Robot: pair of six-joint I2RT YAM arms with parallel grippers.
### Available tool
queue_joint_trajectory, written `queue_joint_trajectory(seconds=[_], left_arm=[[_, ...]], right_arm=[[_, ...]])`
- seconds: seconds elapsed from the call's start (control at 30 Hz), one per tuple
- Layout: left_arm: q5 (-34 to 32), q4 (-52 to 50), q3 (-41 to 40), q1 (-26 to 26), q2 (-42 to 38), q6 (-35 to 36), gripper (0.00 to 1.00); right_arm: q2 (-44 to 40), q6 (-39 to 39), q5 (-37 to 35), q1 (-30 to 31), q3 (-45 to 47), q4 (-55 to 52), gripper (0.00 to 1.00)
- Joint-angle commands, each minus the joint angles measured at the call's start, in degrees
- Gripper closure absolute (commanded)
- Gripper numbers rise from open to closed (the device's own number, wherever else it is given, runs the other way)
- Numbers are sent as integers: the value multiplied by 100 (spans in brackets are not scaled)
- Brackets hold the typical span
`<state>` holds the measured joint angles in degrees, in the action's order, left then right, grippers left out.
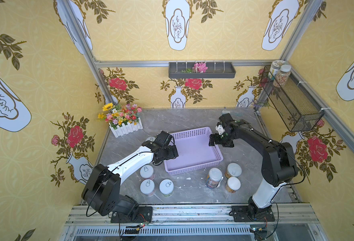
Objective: Put the canned food in the basket
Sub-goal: Adjust the basket at the center of the board.
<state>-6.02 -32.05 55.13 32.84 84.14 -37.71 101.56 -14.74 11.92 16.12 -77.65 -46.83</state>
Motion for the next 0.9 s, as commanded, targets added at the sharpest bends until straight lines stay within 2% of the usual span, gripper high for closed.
queue_joint_trajectory(seconds=[0.0,0.47,0.87], left_arm=[[186,190,32,-5,144,22,5],[136,303,723,3,844,214,7],[-387,18,1769,-14,1779,454,6]], right_arm=[[70,37,49,96,-58,-102,3],[-123,-72,416,150,21,-63,1],[-257,-169,-72,199,168,-295,0]])
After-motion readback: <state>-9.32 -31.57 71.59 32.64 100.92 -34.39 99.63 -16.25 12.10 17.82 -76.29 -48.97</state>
